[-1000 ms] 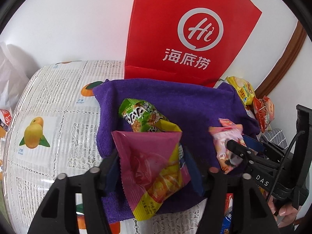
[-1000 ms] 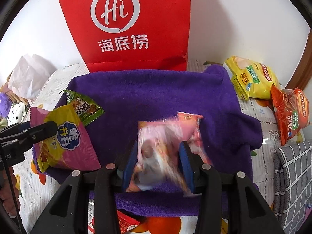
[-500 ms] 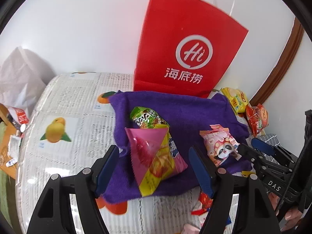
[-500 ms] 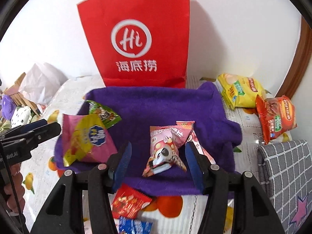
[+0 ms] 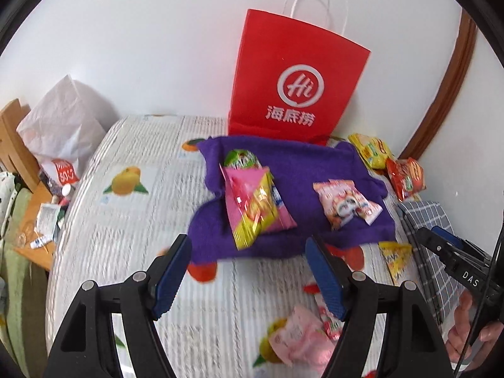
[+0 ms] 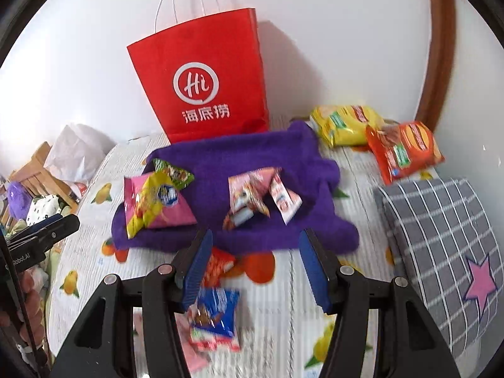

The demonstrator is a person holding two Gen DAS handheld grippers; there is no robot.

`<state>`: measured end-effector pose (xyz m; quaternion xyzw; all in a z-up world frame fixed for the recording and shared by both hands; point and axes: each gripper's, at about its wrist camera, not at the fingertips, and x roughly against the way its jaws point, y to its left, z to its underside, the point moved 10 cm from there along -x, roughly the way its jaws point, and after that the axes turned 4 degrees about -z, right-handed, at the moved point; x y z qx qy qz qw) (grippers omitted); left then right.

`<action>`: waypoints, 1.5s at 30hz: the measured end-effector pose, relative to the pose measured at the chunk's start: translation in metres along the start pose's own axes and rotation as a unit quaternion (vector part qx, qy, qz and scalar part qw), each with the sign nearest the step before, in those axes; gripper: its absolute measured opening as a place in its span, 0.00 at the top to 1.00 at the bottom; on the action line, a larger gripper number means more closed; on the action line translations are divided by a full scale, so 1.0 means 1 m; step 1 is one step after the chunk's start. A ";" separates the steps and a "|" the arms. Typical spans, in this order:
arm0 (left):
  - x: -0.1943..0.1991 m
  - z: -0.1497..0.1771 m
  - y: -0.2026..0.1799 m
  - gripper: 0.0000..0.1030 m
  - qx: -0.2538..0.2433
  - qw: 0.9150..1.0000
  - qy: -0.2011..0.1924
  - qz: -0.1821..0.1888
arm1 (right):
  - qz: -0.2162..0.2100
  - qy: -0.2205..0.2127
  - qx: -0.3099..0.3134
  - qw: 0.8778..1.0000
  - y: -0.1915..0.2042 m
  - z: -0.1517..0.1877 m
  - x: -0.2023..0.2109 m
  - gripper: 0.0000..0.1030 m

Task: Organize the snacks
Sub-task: 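Withdraw both open tools toward the loose snacks beside the towel, then grasp the blue snack bag with the right tool while the left tool moves to the pink packets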

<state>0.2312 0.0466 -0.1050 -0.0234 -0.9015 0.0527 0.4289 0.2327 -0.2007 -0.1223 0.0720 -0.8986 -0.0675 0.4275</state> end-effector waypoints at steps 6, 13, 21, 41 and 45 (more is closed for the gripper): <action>0.005 0.035 -0.004 0.29 0.004 1.000 0.008 -0.003 | -0.016 0.022 0.008 1.000 0.004 0.046 0.005 0.45; -0.002 0.071 0.008 0.29 0.012 1.000 0.026 -0.006 | -0.035 0.046 0.019 0.998 0.026 0.087 -0.015 0.45; -0.014 0.091 0.038 0.29 0.036 0.998 0.043 -0.012 | -0.037 0.073 0.033 0.996 0.053 0.101 -0.053 0.45; -0.044 0.102 0.052 0.29 0.034 0.997 0.070 0.001 | 0.003 0.082 0.048 0.996 0.054 0.097 -0.099 0.51; -0.040 0.106 0.042 0.29 0.023 0.997 0.071 0.003 | -0.006 0.070 0.049 0.996 0.054 0.094 -0.085 0.51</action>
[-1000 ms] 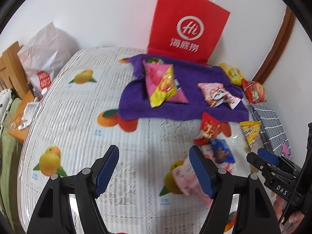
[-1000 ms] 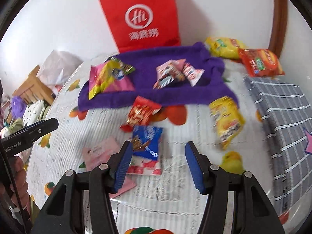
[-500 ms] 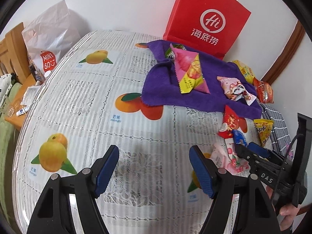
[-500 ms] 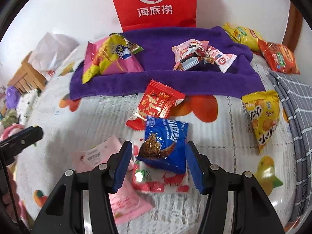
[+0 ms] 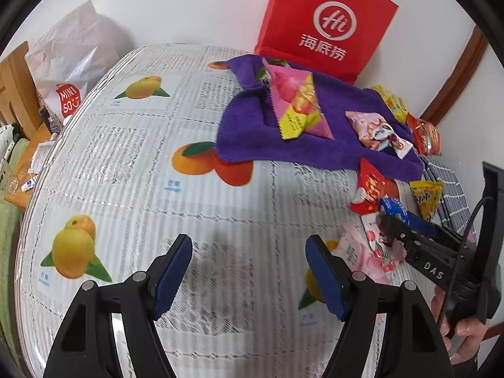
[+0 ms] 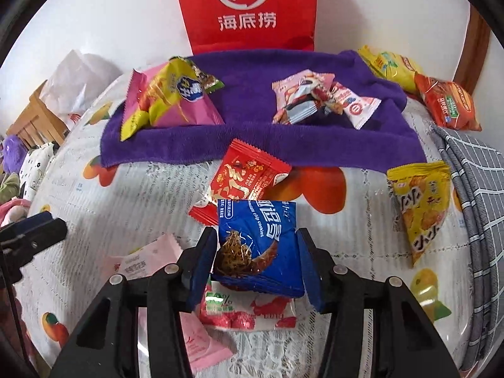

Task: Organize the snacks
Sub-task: 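Grasp the blue snack bag with the right tool while the left tool moves to the pink packets, then grasp the pink rectangular packet with the left tool and lift it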

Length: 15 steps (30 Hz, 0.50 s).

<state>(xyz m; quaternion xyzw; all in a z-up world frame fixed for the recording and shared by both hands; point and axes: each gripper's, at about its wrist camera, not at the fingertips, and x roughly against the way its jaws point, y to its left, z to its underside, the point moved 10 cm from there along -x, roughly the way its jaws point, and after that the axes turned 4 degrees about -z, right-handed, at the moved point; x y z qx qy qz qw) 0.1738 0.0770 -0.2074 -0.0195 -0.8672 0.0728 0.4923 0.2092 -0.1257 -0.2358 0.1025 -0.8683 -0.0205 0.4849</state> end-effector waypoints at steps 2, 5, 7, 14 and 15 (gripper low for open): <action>0.003 0.003 -0.007 0.29 -0.009 1.000 -0.001 0.004 | -0.005 -0.010 -0.001 1.000 -0.001 0.000 0.011 0.51; 0.009 0.007 -0.021 0.29 -0.025 1.000 -0.005 0.007 | -0.009 -0.021 -0.002 1.000 -0.005 0.003 0.027 0.51; 0.011 0.011 -0.031 0.29 -0.031 0.999 -0.004 0.012 | -0.008 -0.028 -0.001 1.000 -0.009 0.007 0.038 0.51; 0.011 0.031 -0.070 0.29 -0.068 0.997 0.011 0.033 | -0.001 -0.039 -0.012 0.999 -0.034 0.023 0.064 0.51; 0.011 0.034 -0.077 0.29 -0.074 0.996 0.014 0.038 | 0.001 -0.041 -0.015 0.999 -0.039 0.025 0.067 0.51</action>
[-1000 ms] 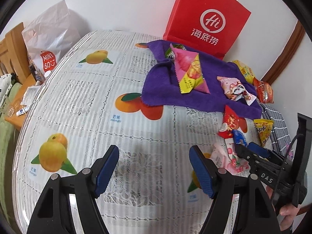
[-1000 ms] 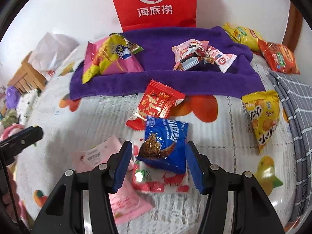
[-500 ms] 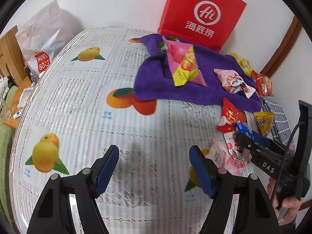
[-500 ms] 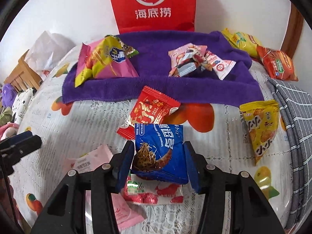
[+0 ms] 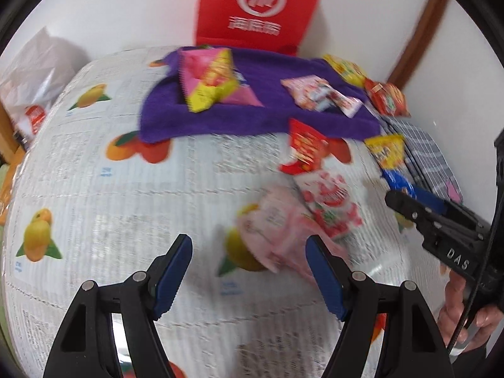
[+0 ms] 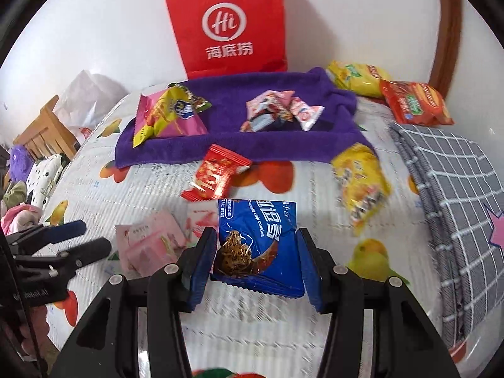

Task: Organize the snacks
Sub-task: 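Grasp the pink rectangular packet with the left tool and lift it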

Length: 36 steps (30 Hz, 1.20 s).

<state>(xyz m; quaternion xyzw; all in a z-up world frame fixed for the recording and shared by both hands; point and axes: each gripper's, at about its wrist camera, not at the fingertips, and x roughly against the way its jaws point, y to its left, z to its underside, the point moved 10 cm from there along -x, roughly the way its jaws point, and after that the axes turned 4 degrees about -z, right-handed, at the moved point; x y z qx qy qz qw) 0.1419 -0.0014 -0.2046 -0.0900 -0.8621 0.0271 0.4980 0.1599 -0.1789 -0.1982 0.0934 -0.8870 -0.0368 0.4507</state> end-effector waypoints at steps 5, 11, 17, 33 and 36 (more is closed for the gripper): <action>-0.008 0.010 -0.032 0.29 -0.018 0.999 0.016 0.032 | 0.011 -0.004 -0.011 1.000 -0.022 0.006 0.011 0.51; -0.027 0.019 -0.047 0.29 -0.019 0.999 0.037 0.028 | 0.040 -0.010 -0.018 0.999 -0.045 0.012 0.018 0.51; -0.039 0.014 -0.042 0.23 0.002 0.999 0.036 0.019 | 0.047 -0.009 -0.023 0.999 -0.054 0.014 0.018 0.50; -0.047 0.014 -0.055 0.34 -0.063 0.997 0.015 -0.044 | 0.040 -0.002 -0.032 0.999 -0.053 0.017 0.013 0.50; -0.042 0.014 -0.052 0.46 -0.055 0.998 0.015 -0.036 | 0.038 -0.005 -0.034 0.999 -0.053 0.017 0.016 0.50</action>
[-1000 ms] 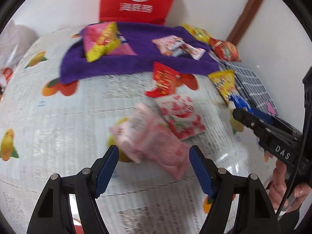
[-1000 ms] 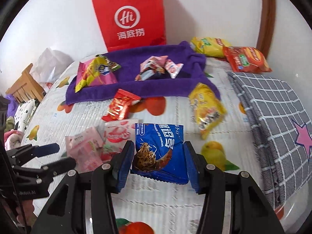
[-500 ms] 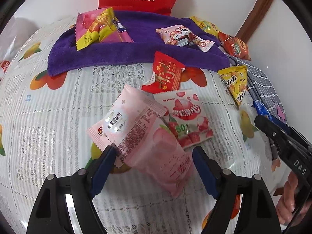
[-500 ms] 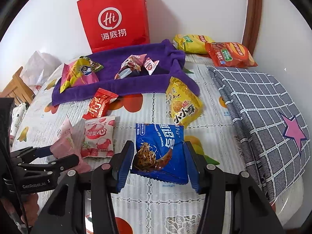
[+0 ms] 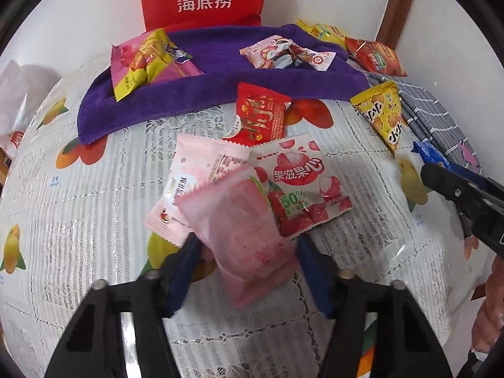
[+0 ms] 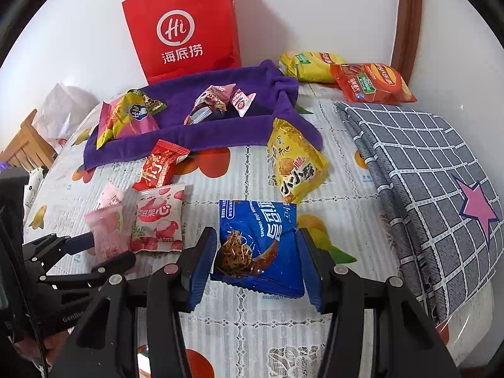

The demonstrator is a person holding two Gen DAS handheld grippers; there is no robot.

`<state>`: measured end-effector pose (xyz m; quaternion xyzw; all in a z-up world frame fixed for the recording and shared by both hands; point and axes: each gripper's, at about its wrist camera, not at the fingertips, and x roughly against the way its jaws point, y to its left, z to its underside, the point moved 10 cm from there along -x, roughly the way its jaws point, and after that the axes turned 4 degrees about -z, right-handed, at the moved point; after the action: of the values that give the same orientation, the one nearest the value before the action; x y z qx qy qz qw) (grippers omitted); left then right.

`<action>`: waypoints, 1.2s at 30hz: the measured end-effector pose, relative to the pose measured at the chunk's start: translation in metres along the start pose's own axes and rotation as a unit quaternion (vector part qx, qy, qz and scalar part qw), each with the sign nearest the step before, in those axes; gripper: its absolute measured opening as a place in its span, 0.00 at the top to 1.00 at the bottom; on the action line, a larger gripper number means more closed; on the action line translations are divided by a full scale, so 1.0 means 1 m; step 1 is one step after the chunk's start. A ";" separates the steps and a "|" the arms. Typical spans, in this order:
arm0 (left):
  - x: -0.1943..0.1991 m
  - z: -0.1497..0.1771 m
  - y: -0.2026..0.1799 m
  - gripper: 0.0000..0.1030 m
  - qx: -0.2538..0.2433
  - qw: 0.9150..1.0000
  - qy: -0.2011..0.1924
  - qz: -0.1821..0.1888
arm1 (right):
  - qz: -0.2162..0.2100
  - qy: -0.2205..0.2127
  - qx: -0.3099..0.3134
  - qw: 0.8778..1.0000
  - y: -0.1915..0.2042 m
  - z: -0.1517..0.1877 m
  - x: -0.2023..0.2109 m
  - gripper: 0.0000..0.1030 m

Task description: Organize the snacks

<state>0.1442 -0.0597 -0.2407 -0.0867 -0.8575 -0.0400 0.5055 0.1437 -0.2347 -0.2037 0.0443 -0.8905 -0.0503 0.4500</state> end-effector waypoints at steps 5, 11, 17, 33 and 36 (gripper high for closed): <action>0.003 0.001 0.006 0.52 0.010 1.000 0.001 0.008 | -0.001 -0.002 -0.001 1.000 0.001 0.001 0.004 0.50; 0.014 -0.002 0.016 0.57 0.014 1.000 -0.006 0.007 | -0.001 -0.008 -0.001 1.000 0.003 -0.003 0.011 0.50; 0.028 -0.010 0.024 0.58 0.022 1.000 -0.018 0.011 | -0.003 -0.016 0.002 1.000 0.008 -0.011 0.020 0.50; 0.076 -0.059 0.048 0.58 0.032 0.997 -0.066 0.001 | -0.004 -0.056 0.015 0.998 0.023 -0.065 0.056 0.50; 0.082 -0.072 0.052 0.58 0.032 0.997 -0.072 -0.004 | -0.003 -0.058 0.020 0.998 0.027 -0.074 0.059 0.50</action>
<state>0.1770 -0.0105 -0.1348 -0.0701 -0.8929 -0.0080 0.4447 0.1676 -0.2192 -0.1095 0.0531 -0.9158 -0.0364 0.3965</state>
